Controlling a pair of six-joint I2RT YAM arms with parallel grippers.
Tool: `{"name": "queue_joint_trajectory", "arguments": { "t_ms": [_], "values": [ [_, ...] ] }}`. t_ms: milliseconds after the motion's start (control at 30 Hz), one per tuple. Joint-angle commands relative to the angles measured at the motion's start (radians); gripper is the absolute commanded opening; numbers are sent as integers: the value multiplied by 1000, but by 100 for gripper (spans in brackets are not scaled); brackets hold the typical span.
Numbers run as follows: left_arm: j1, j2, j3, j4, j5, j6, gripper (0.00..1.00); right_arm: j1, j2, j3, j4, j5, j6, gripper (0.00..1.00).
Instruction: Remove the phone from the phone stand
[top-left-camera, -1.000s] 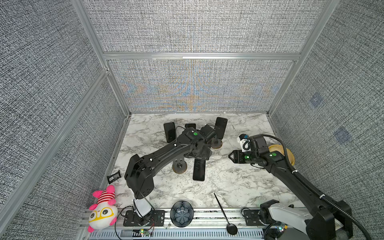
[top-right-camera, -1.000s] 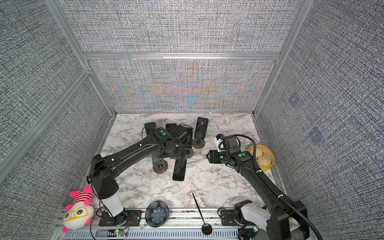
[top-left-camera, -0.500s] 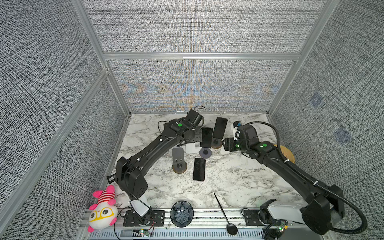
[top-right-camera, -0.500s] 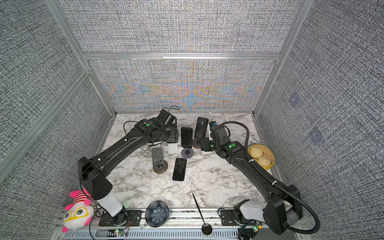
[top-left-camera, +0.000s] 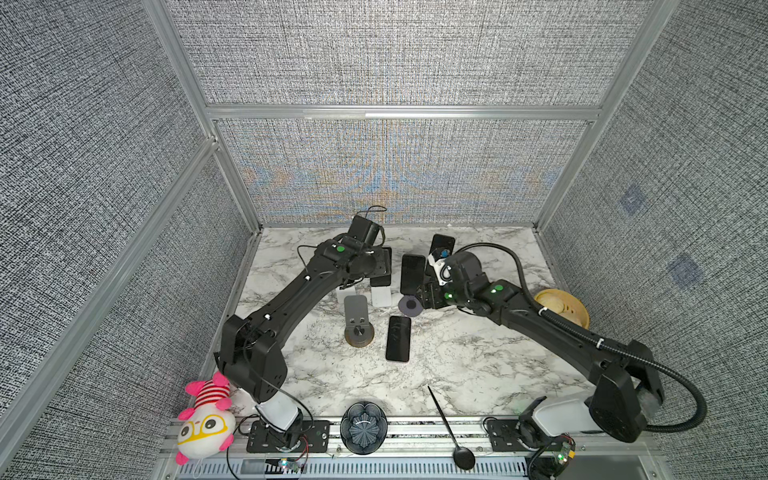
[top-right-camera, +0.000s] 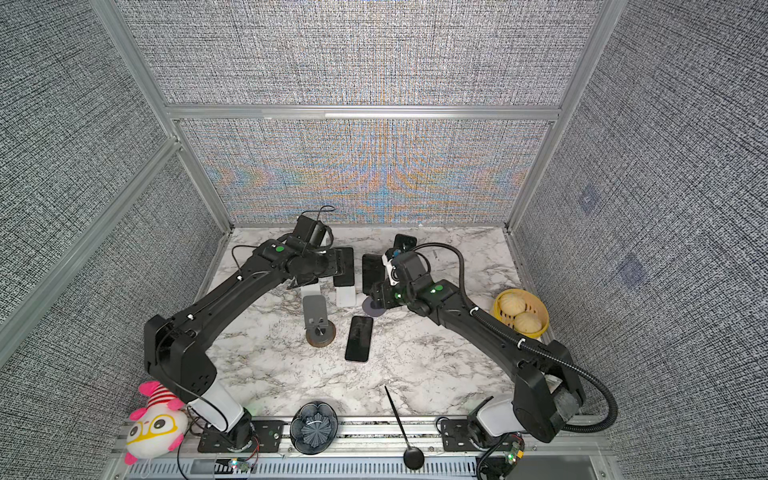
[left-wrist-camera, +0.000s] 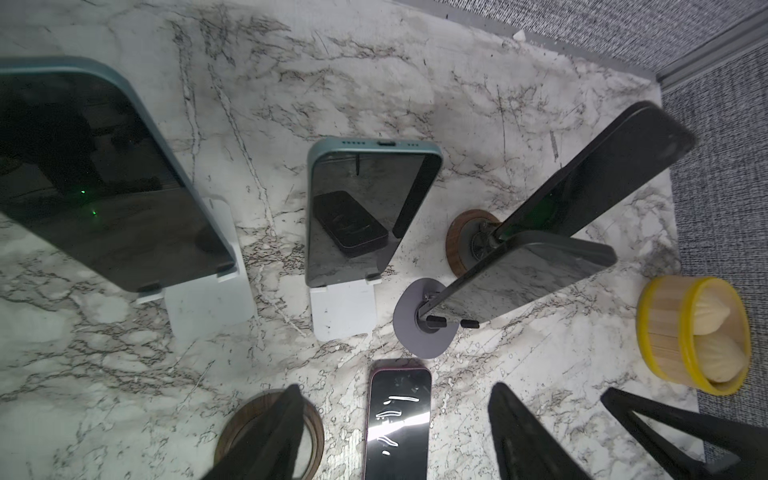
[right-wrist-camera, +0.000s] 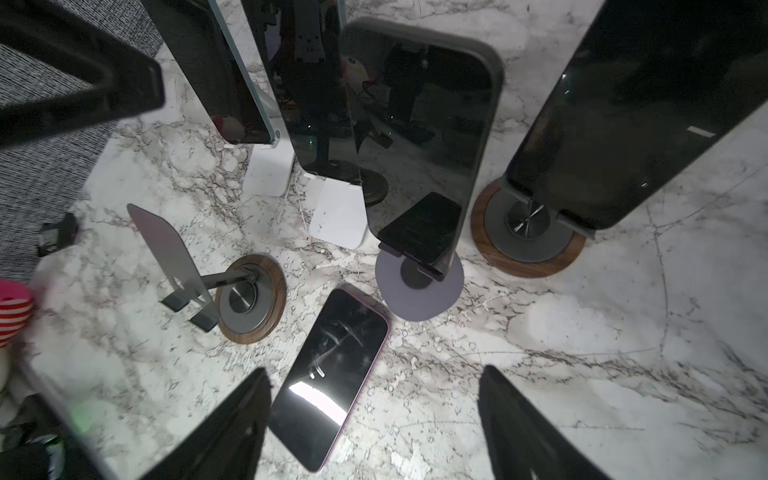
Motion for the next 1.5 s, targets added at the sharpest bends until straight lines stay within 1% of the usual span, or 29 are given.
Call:
{"name": "queue_joint_trajectory", "arguments": {
  "t_ms": [0,67,167,233,333,500,733,900,1167,1467],
  "values": [
    [17,-70,-42,26,-56,1,72,58,33,9,57,268,63,93],
    [29,-114,-73,22,-99,8,73,94,78,27,81,350,91,99],
    [47,-184,-125,20,-141,15,74,126,149,75,112,403,108,99],
    [58,-222,-163,26,-152,18,74,134,201,125,94,438,130,99],
    [71,-261,-206,31,-162,21,74,136,258,183,75,467,147,99],
    [85,-292,-239,33,-181,28,74,134,328,252,47,510,169,99],
    [102,-296,-262,39,-194,39,75,119,392,306,31,516,185,99],
    [107,-310,-279,55,-190,37,75,101,406,311,18,516,202,99],
    [111,-308,-288,64,-177,36,75,88,441,323,45,478,193,99],
    [115,-304,-287,69,-164,35,75,82,480,328,68,494,195,98]
  ]
}}
